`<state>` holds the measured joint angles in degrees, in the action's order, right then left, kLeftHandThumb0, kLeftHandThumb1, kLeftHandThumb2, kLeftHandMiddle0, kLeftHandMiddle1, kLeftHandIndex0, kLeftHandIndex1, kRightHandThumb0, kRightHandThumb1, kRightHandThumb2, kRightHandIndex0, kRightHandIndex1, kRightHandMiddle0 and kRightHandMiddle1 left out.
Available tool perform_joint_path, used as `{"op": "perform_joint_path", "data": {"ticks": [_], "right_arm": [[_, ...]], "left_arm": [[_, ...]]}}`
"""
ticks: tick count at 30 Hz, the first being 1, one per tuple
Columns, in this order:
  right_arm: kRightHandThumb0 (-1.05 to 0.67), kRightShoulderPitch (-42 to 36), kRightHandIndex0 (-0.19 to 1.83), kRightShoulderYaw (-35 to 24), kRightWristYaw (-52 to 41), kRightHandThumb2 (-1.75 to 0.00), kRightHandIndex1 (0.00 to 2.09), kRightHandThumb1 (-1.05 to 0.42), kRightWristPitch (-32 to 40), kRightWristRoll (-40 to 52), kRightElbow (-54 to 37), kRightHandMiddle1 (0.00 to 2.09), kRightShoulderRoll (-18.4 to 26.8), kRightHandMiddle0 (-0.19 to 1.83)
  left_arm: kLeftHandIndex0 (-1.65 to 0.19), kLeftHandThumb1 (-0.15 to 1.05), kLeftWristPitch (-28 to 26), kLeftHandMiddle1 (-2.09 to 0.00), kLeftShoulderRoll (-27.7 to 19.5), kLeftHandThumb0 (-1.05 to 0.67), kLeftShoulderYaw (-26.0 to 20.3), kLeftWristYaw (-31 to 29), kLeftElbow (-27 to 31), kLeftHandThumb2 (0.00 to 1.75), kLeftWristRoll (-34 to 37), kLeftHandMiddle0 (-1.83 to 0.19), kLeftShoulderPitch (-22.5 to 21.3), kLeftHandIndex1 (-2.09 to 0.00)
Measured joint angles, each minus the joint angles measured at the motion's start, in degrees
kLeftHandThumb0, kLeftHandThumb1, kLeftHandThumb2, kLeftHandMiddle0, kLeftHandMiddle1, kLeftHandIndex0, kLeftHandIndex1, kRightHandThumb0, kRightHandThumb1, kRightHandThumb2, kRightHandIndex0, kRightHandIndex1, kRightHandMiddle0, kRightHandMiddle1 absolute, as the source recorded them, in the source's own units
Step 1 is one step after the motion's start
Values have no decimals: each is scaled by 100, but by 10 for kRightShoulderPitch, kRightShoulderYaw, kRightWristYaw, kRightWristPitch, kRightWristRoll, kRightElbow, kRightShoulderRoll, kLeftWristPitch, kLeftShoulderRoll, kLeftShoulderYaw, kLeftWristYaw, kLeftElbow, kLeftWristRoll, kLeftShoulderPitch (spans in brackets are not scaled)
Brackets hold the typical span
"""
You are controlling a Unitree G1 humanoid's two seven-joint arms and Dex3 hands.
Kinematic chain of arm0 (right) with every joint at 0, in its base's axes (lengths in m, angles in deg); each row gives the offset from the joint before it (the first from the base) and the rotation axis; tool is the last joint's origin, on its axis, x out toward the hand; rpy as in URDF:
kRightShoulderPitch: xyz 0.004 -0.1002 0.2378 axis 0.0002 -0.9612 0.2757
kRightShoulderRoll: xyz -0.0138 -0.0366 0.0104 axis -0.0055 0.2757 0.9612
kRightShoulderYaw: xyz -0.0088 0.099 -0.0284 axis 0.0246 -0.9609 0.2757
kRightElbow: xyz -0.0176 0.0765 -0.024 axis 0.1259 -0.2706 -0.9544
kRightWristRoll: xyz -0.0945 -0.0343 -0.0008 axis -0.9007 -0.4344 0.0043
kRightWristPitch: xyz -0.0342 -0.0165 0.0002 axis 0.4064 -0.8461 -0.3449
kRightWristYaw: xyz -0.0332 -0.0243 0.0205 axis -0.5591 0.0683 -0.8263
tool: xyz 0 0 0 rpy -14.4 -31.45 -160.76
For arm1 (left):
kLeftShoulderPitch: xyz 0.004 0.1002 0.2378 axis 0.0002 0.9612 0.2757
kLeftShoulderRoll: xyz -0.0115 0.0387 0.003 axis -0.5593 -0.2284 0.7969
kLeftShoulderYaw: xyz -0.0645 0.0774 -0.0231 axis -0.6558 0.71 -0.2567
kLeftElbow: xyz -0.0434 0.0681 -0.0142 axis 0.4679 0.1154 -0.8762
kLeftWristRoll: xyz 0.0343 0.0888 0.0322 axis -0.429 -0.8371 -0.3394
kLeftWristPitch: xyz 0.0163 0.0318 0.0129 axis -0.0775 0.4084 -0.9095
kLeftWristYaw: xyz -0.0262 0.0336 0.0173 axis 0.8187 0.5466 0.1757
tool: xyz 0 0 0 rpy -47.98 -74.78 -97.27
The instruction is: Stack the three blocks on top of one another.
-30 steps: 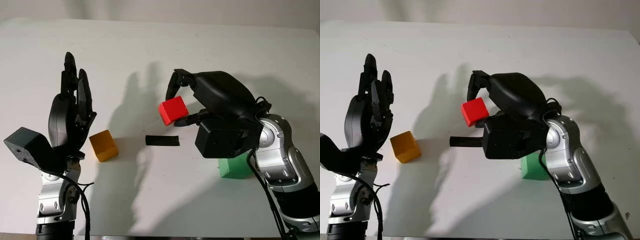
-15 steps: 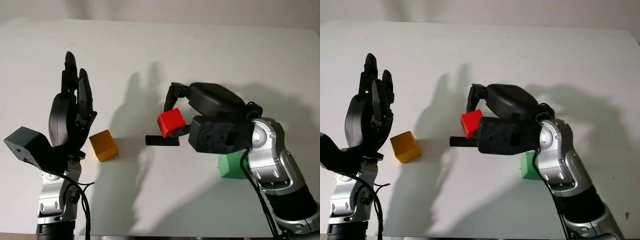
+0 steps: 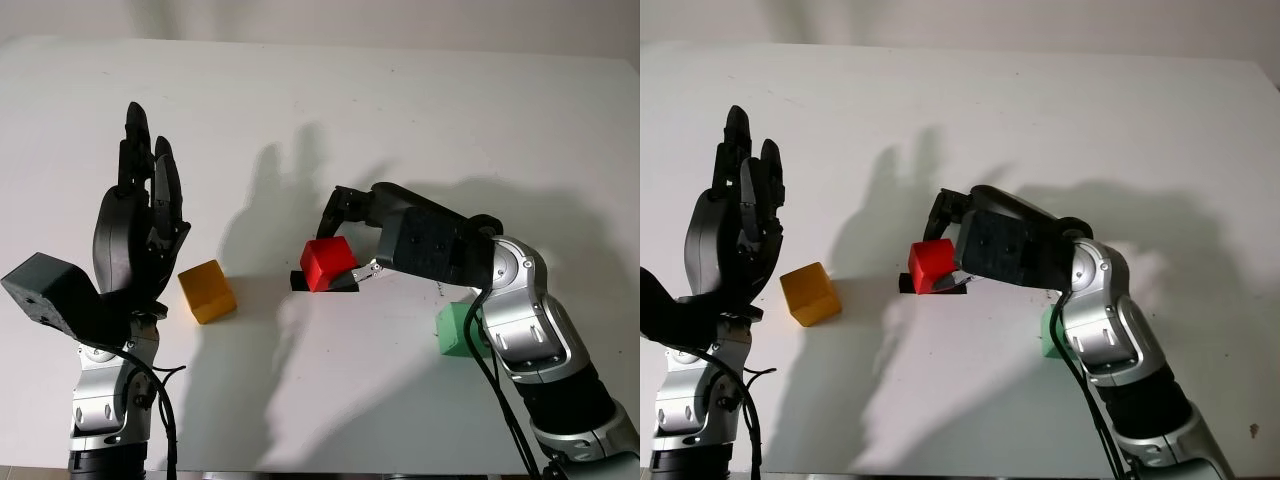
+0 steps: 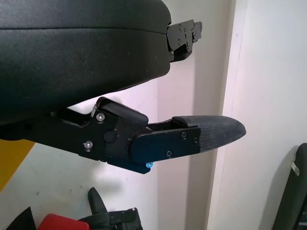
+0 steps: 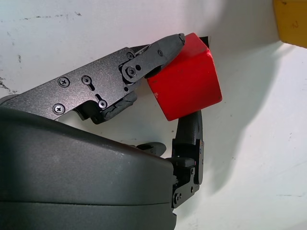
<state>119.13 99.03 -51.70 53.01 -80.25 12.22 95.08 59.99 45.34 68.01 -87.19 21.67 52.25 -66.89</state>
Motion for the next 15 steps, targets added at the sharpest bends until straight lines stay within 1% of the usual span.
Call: {"op": "perform_joint_path", "data": {"ticks": [2, 7, 11, 15], "right_arm": [[-43, 0, 37, 1, 5, -5, 5, -101, -6, 0, 2, 193, 2, 32], [-44, 1, 36, 13, 7, -6, 5, -103, -17, -10, 5, 194, 13, 30], [-45, 2, 35, 17, 7, -6, 5, -103, -29, -11, 5, 188, 21, 29], [-46, 1, 34, 18, 9, -5, 4, -102, -56, -10, 5, 181, 29, 31]], "left_arm": [[19, 105, -3, 0, 0, -76, -1, 0, 1, 53, 4, 19, 0, 0], [19, 105, -7, 0, -1, -76, -2, 0, 5, 53, 6, 19, 0, 0], [19, 105, -9, 0, -1, -77, -1, 0, 6, 53, 5, 19, 0, 0], [19, 105, -10, 0, -1, -77, -1, 0, 6, 52, 5, 19, 0, 0]]}}
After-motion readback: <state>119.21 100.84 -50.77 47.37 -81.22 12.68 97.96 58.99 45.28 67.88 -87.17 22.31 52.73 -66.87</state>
